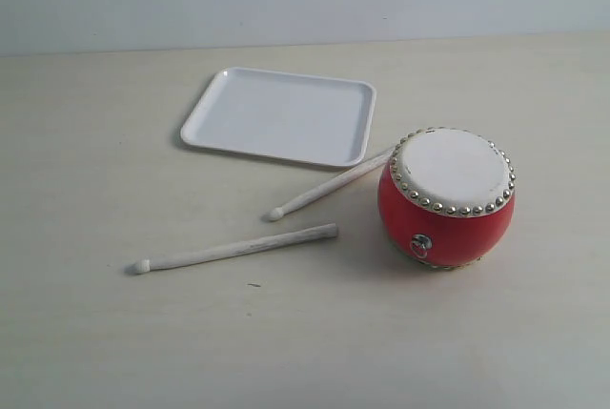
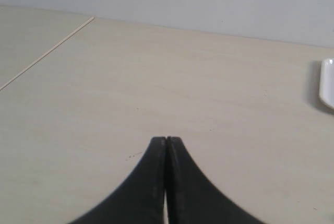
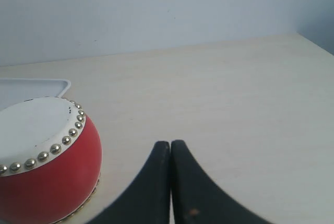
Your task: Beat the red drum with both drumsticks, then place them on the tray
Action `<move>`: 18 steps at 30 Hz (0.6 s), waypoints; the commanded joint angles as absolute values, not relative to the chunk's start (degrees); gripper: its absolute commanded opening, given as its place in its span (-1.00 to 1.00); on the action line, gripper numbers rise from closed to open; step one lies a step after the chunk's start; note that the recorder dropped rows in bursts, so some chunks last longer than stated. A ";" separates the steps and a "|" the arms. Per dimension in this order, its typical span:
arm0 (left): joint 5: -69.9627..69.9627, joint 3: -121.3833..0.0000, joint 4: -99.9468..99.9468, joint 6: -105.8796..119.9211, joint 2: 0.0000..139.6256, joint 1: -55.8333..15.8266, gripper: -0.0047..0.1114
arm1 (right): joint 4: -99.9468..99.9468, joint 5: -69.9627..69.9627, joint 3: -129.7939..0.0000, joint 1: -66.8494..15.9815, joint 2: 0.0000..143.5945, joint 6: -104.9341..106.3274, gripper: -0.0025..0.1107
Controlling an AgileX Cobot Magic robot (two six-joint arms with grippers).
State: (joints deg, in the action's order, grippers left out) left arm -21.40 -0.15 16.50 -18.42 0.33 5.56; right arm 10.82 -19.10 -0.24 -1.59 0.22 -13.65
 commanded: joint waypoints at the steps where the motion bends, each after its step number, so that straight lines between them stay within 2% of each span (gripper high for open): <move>1: -21.25 0.00 16.28 -18.23 0.00 5.70 -0.92 | 10.73 -18.36 0.00 -1.35 0.00 -13.59 -0.96; 12: -21.25 0.00 16.28 -18.23 0.00 5.70 -0.92 | 13.86 -17.61 0.00 -1.35 0.00 -12.71 -0.96; 15: -21.25 0.00 16.28 -18.23 0.00 5.70 -0.92 | 29.58 -11.20 0.00 -1.35 0.00 -11.72 -0.96; 18: -21.25 0.00 16.28 -18.23 0.00 5.70 -0.92 | 24.24 -4.71 0.00 -1.35 0.00 -16.06 -0.96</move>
